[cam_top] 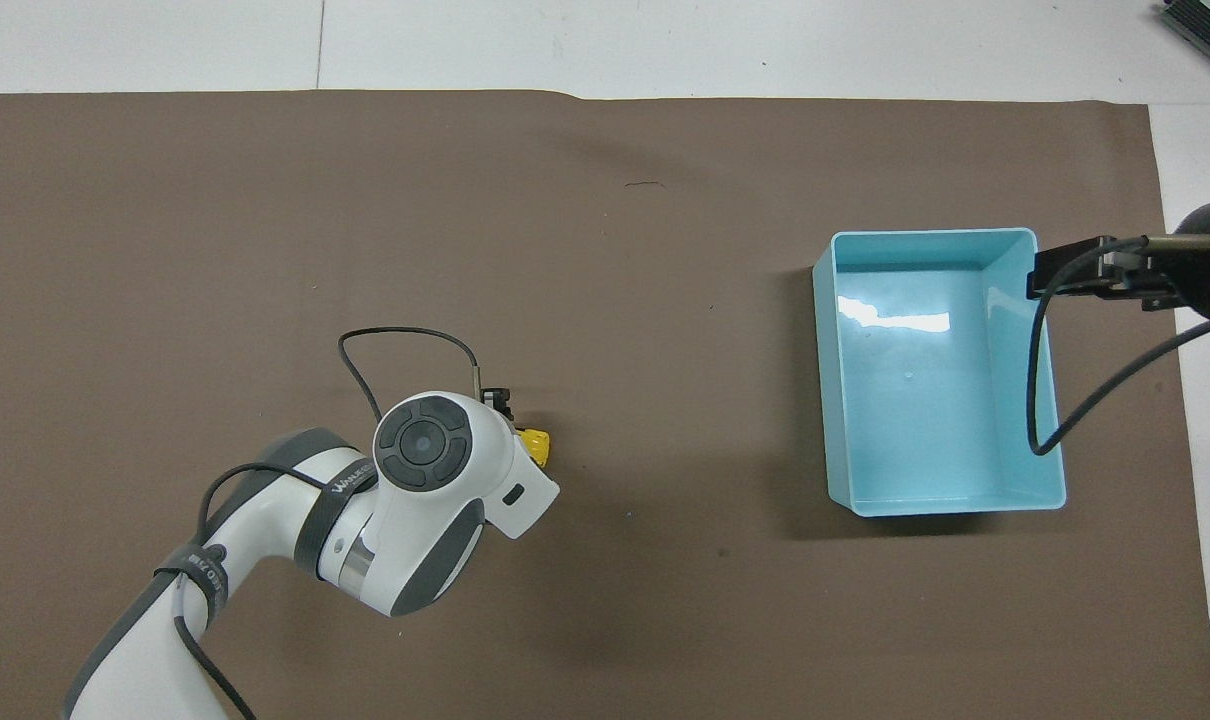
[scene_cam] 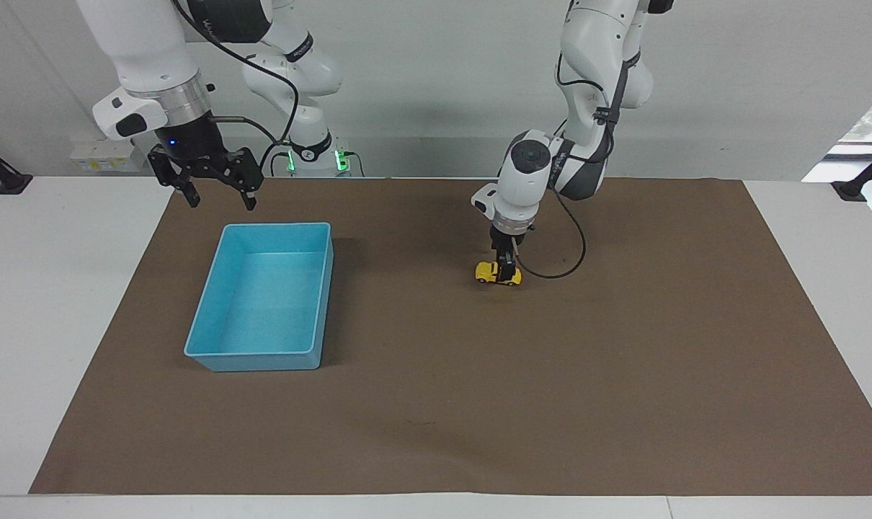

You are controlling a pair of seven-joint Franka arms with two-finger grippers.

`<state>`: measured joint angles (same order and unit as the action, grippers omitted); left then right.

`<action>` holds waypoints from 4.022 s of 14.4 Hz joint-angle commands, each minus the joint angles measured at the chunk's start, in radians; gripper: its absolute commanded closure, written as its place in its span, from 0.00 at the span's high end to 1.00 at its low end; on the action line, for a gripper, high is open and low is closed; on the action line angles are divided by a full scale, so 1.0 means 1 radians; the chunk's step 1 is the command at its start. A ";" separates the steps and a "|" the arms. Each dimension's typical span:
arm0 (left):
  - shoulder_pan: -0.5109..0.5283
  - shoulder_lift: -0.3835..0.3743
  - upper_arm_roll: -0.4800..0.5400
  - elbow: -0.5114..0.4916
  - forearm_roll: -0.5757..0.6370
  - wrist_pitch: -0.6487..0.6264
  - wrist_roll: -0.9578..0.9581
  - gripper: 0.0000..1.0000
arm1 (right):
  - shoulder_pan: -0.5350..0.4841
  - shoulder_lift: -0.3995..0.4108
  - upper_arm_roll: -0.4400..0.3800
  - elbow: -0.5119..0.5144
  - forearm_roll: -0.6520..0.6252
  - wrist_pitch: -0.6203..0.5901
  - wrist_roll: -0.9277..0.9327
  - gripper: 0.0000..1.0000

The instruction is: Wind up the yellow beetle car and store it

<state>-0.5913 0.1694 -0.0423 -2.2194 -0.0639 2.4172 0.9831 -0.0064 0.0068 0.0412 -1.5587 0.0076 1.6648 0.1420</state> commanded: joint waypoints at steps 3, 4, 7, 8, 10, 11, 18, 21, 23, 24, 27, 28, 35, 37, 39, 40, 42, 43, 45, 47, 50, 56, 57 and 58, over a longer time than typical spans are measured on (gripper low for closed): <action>-0.028 -0.002 0.021 -0.002 -0.004 0.017 -0.026 0.00 | -0.010 -0.010 0.006 -0.001 0.015 -0.016 0.008 1.00; -0.024 -0.002 0.021 0.006 -0.004 0.017 -0.026 0.00 | -0.010 -0.010 0.006 -0.001 0.015 -0.016 0.008 1.00; -0.022 0.009 0.019 0.027 -0.002 0.022 -0.024 0.00 | -0.010 -0.010 0.006 -0.001 0.015 -0.016 0.008 1.00; -0.027 0.012 0.019 0.029 -0.002 0.028 -0.024 0.00 | -0.010 -0.010 0.006 -0.001 0.015 -0.016 0.008 1.00; -0.030 0.012 0.018 0.027 -0.004 0.031 -0.023 0.00 | -0.010 -0.010 0.006 -0.001 0.015 -0.016 0.008 1.00; -0.031 0.010 0.018 0.020 -0.002 0.031 -0.024 0.00 | -0.010 -0.010 0.006 -0.001 0.015 -0.016 0.008 1.00; 0.054 0.002 0.018 -0.022 -0.004 0.037 0.077 0.00 | -0.010 -0.010 0.006 -0.001 0.015 -0.016 0.008 1.00; 0.103 -0.004 0.018 -0.051 -0.004 0.049 0.133 0.00 | -0.010 -0.010 0.006 -0.001 0.015 -0.016 0.008 1.00; 0.137 -0.005 0.018 -0.062 -0.004 0.049 0.172 0.00 | -0.010 -0.010 0.006 -0.001 0.015 -0.016 0.008 1.00; 0.142 -0.005 0.019 -0.065 -0.004 0.049 0.186 0.00 | -0.010 -0.010 0.006 -0.001 0.014 -0.016 0.008 1.00; 0.183 -0.005 0.021 -0.068 -0.004 0.045 0.227 0.00 | -0.010 -0.010 0.006 -0.001 0.015 -0.016 0.008 1.00; 0.201 -0.005 0.021 -0.072 -0.004 0.045 0.253 0.00 | -0.010 -0.010 0.006 -0.001 0.015 -0.016 0.008 1.00; 0.330 -0.001 0.021 -0.074 -0.004 0.034 0.402 0.00 | -0.010 -0.010 0.006 -0.001 0.015 -0.016 0.008 1.00; 0.366 0.001 0.022 -0.072 -0.004 0.031 0.416 0.00 | -0.010 -0.010 0.006 -0.001 0.015 -0.016 0.008 1.00; 0.381 0.001 0.024 -0.072 -0.004 0.030 0.439 0.00 | -0.010 -0.010 0.006 -0.001 0.015 -0.016 0.008 1.00; 0.401 0.002 0.024 -0.072 -0.004 0.030 0.454 0.00 | -0.010 -0.010 0.006 -0.001 0.015 -0.016 0.008 1.00; 0.412 0.001 0.025 -0.074 -0.004 0.022 0.479 0.00 | -0.010 -0.010 0.006 -0.001 0.015 -0.016 0.008 1.00; 0.421 0.002 0.025 -0.072 -0.004 0.016 0.485 0.00 | -0.010 -0.010 0.006 -0.001 0.015 -0.016 0.008 1.00; 0.420 0.002 0.024 -0.065 -0.004 0.008 0.483 0.05 | -0.010 -0.010 0.006 -0.001 0.015 -0.016 0.008 1.00; 0.409 -0.002 0.024 -0.046 -0.004 -0.032 0.473 1.00 | -0.010 -0.010 0.006 -0.001 0.015 -0.016 0.008 1.00; 0.403 -0.045 0.022 0.050 -0.004 -0.198 0.451 1.00 | -0.010 -0.010 0.006 -0.001 0.015 -0.016 0.008 1.00; 0.404 -0.105 0.024 0.178 -0.002 -0.314 0.133 1.00 | -0.010 -0.010 0.006 -0.001 0.015 -0.016 0.008 1.00; 0.404 -0.120 0.025 0.193 -0.001 -0.314 0.064 1.00 | -0.010 -0.010 0.006 -0.001 0.015 -0.016 0.008 1.00; 0.412 -0.125 0.027 0.214 0.003 -0.319 0.007 1.00 | -0.010 -0.010 0.006 -0.001 0.015 -0.016 0.008 1.00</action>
<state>-0.1948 0.0708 -0.0145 -2.0343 -0.0735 2.1248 1.1003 -0.0064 0.0068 0.0412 -1.5587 0.0076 1.6647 0.1420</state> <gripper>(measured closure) 0.000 0.000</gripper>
